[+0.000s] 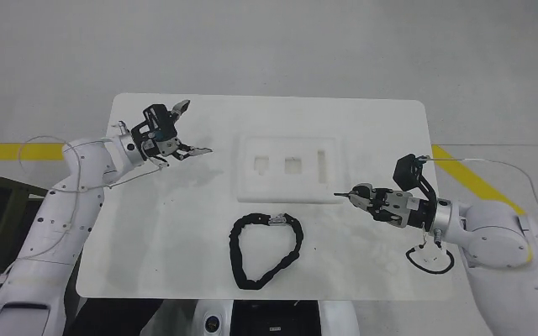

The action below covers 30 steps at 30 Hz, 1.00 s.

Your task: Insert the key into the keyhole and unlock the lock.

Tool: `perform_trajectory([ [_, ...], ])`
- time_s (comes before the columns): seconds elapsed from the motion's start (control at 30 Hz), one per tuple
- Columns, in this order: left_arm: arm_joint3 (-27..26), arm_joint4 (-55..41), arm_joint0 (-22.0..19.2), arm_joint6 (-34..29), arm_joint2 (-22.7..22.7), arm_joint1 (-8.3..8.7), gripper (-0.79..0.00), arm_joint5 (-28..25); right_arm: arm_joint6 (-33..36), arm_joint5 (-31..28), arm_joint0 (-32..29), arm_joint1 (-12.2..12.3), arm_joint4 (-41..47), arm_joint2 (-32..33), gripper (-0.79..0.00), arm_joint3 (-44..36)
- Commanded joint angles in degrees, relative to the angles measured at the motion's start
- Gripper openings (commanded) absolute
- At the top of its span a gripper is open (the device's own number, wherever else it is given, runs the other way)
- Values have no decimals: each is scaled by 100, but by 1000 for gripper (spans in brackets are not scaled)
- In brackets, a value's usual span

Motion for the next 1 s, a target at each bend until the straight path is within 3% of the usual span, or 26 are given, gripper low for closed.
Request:
perform_trajectory([
  [0.0,-186,-35,71,52,84,-5,0,-165,0,0,0,0,0,0,-785,0],
  [0.37,-705,-113,254,-126,748,-97,0,-834,0,0,0,0,0,0,-785,0],
  [0.63,-1060,97,354,-284,1229,-91,0,-835,0,0,0,0,0,0,-785,0],
  [0.97,-1053,83,139,-313,1756,-13,0,-835,0,0,0,0,0,0,-785,0],
])
